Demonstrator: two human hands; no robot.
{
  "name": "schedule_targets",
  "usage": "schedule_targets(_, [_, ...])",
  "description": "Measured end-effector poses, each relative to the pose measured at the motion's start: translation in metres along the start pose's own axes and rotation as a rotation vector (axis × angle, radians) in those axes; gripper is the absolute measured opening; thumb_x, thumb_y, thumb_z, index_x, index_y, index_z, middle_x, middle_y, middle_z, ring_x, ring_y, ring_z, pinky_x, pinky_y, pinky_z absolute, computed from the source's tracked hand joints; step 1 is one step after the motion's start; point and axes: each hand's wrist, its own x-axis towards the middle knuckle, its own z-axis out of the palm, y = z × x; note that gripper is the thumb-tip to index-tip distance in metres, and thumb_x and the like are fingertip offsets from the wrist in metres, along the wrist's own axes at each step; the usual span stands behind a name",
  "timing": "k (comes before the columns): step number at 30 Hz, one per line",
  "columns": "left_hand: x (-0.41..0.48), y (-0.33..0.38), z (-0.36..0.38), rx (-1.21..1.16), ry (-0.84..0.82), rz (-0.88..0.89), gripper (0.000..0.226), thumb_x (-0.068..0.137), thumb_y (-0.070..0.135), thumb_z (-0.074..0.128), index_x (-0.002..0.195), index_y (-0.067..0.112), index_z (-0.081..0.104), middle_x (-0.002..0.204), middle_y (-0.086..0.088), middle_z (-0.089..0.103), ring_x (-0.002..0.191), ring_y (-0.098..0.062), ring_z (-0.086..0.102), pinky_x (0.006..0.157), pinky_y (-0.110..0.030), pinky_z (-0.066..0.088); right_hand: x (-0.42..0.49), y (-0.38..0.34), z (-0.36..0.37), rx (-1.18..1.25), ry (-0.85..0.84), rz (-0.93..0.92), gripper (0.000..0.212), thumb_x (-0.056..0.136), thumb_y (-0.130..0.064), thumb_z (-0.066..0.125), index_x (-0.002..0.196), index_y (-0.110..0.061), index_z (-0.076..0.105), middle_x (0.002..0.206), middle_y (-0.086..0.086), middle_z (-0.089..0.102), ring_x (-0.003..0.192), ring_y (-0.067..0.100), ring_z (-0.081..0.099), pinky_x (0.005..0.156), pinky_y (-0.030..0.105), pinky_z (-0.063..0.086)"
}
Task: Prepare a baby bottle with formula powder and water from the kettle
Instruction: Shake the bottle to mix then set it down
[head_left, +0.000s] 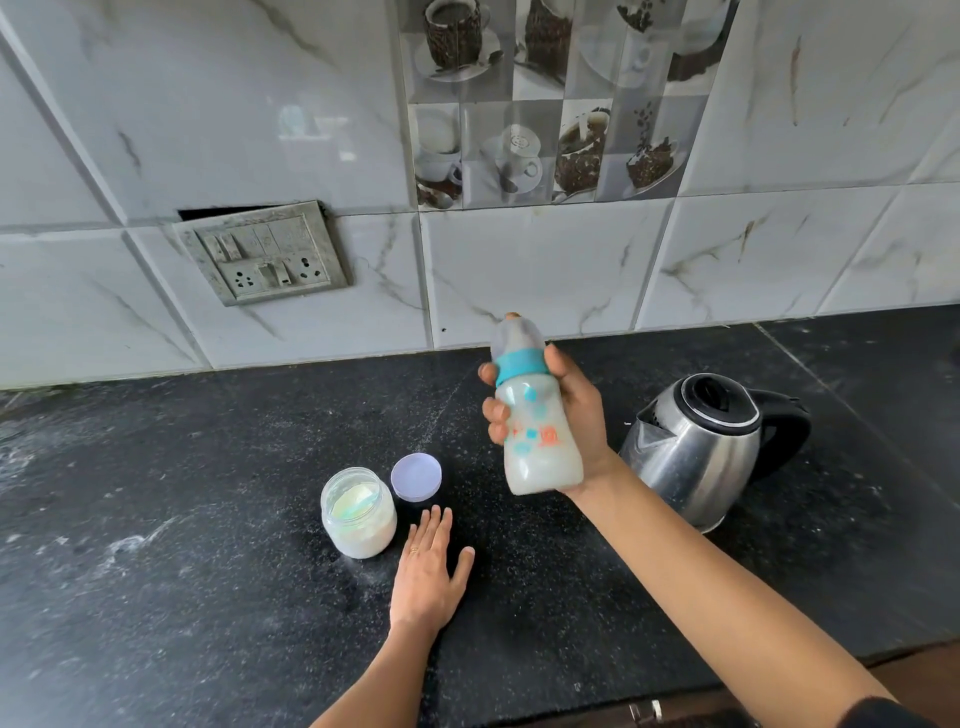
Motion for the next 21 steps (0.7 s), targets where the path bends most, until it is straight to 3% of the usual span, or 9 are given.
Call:
schedule_targets(3, [-0.0003, 0.0, 0.0007, 0.0, -0.007, 0.0, 0.065, 0.097, 0.049, 0.034, 0.15, 0.017, 0.014, 0.158, 0.002, 0.009, 0.14, -0.002, -0.007, 0.113, -0.02, -0.011, 0.0058, -0.008, -0.0005, 0.238, 0.057, -0.024, 0.052, 0.06, -0.024, 0.085, 0.099, -0.001, 0.06, 0.092, 0.012, 0.061, 0.064, 0.022, 0.063, 0.056, 0.031, 0.056])
schedule_targets(6, [-0.0009, -0.0003, 0.0004, -0.007, 0.0, -0.006, 0.065, 0.096, 0.049, 0.034, 0.15, 0.017, 0.014, 0.158, 0.002, 0.01, 0.14, -0.002, -0.007, 0.113, -0.02, -0.011, 0.0048, -0.0049, -0.0011, 0.105, 0.02, -0.002, 0.04, 0.073, -0.032, 0.073, 0.102, -0.006, 0.064, 0.093, 0.009, 0.061, 0.064, 0.019, 0.061, 0.055, 0.029, 0.055])
schedule_targets(8, [-0.0003, -0.0005, 0.0002, 0.001, 0.002, 0.0, 0.065, 0.097, 0.049, 0.034, 0.15, 0.018, 0.014, 0.158, 0.003, 0.009, 0.138, 0.0, -0.009, 0.112, -0.019, -0.013, 0.0036, -0.0049, 0.0012, -0.004, 0.006, -0.015, 0.038, 0.071, -0.035, 0.072, 0.101, -0.012, 0.069, 0.092, 0.008, 0.062, 0.063, 0.018, 0.06, 0.055, 0.028, 0.054])
schedule_targets(12, [-0.0007, -0.0002, 0.0005, 0.008, -0.003, 0.003, 0.065, 0.097, 0.049, 0.033, 0.15, 0.017, 0.013, 0.158, 0.003, 0.008, 0.138, 0.001, -0.01, 0.111, -0.018, -0.014, 0.0072, -0.0123, -0.0027, 0.301, 0.078, -0.023, 0.054, 0.061, -0.022, 0.084, 0.103, -0.001, 0.057, 0.092, 0.012, 0.06, 0.065, 0.022, 0.064, 0.057, 0.031, 0.057])
schedule_targets(16, [-0.0003, -0.001, 0.0011, -0.001, -0.002, -0.003, 0.065, 0.096, 0.05, 0.034, 0.15, 0.018, 0.013, 0.158, 0.002, 0.009, 0.138, 0.0, -0.01, 0.112, -0.02, -0.012, 0.0037, -0.0028, -0.002, 0.095, 0.036, 0.007, 0.049, 0.067, -0.03, 0.078, 0.101, -0.002, 0.056, 0.093, 0.011, 0.061, 0.063, 0.021, 0.061, 0.055, 0.03, 0.055])
schedule_targets(21, [-0.0011, -0.0004, 0.0008, 0.001, -0.014, -0.004, 0.065, 0.097, 0.049, 0.033, 0.15, 0.018, 0.012, 0.158, 0.003, 0.007, 0.139, -0.001, -0.01, 0.112, -0.019, -0.013, 0.0086, -0.0111, -0.0053, 0.333, 0.091, 0.007, 0.062, 0.057, -0.017, 0.087, 0.107, -0.002, 0.053, 0.092, 0.014, 0.061, 0.065, 0.025, 0.065, 0.056, 0.033, 0.057])
